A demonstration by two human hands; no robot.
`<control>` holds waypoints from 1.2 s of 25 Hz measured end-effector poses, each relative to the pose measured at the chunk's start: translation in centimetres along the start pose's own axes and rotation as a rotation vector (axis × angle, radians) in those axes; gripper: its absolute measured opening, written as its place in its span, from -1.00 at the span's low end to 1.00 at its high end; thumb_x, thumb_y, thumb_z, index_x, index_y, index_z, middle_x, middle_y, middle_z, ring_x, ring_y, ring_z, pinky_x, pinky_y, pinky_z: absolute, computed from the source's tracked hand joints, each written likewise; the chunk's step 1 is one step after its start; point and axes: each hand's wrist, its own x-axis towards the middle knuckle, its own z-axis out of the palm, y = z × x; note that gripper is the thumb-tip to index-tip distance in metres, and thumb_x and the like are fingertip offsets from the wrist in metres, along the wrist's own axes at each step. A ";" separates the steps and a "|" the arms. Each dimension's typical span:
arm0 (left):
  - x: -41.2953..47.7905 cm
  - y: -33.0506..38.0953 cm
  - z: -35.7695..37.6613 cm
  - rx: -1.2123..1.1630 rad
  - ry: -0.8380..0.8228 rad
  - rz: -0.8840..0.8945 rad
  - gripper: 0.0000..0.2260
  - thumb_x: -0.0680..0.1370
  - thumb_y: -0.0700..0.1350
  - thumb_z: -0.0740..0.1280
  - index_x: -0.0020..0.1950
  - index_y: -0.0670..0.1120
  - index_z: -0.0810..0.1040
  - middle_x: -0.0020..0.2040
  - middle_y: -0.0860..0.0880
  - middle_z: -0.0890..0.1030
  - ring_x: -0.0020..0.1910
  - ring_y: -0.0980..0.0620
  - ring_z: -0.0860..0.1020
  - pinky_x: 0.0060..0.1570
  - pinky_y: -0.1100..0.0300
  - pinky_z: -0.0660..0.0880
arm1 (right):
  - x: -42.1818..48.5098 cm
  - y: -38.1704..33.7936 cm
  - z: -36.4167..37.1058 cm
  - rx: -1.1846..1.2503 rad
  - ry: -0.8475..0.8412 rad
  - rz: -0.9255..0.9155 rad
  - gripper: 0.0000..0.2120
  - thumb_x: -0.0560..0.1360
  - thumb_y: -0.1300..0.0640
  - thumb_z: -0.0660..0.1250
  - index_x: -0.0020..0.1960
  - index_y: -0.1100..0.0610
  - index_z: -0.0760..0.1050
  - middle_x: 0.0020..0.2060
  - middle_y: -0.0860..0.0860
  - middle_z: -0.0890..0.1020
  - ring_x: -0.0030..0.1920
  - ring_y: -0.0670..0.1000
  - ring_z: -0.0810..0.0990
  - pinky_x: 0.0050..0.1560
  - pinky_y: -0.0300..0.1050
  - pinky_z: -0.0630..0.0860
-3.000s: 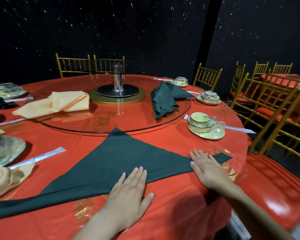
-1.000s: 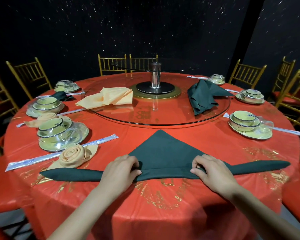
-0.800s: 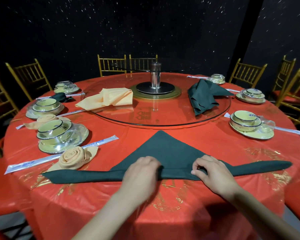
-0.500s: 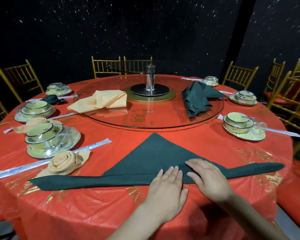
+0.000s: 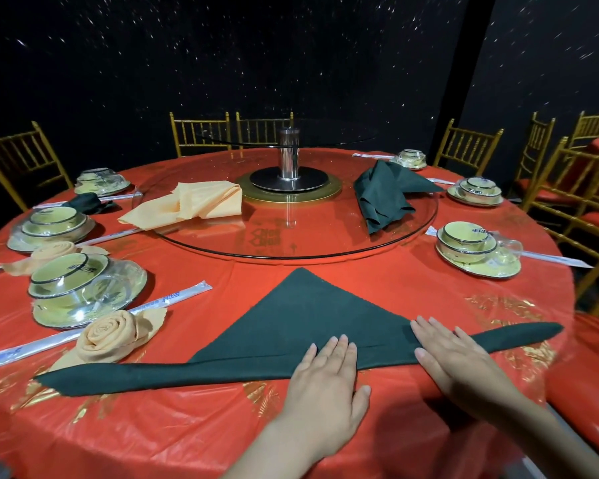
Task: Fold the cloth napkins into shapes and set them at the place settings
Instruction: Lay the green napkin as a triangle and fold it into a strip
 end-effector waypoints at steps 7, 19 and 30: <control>-0.1 -0.1 0.1 0.034 -0.025 -0.033 -0.36 0.59 0.16 -0.21 0.18 -0.03 0.62 0.17 0.05 0.62 0.17 0.13 0.56 0.10 0.11 0.50 | -0.4 2.0 0.2 0.029 -0.049 0.145 -0.45 0.63 -0.11 -0.14 0.54 0.02 -0.23 0.52 -0.10 -0.16 0.35 -0.28 -0.29 0.46 -0.18 -0.23; 0.0 -0.6 0.0 0.043 -0.103 0.033 -0.34 0.59 0.22 -0.18 0.26 -0.11 0.57 0.23 -0.01 0.58 0.20 0.06 0.55 0.32 0.23 -0.01 | -1.5 4.8 0.7 0.079 0.059 0.329 -0.47 0.61 -0.16 -0.11 0.54 -0.06 -0.08 0.54 0.02 -0.09 0.52 0.00 -0.18 0.48 0.01 -0.18; 0.4 -0.8 0.0 0.092 -0.037 0.067 -0.39 0.60 0.23 -0.16 0.28 -0.03 0.54 0.23 -0.07 0.58 0.19 -0.02 0.56 0.33 0.24 -0.04 | -2.2 6.4 1.0 0.128 0.060 0.550 -0.37 0.50 -0.39 -0.12 0.51 -0.23 -0.13 0.54 0.09 -0.12 0.52 0.11 -0.22 0.47 0.14 -0.19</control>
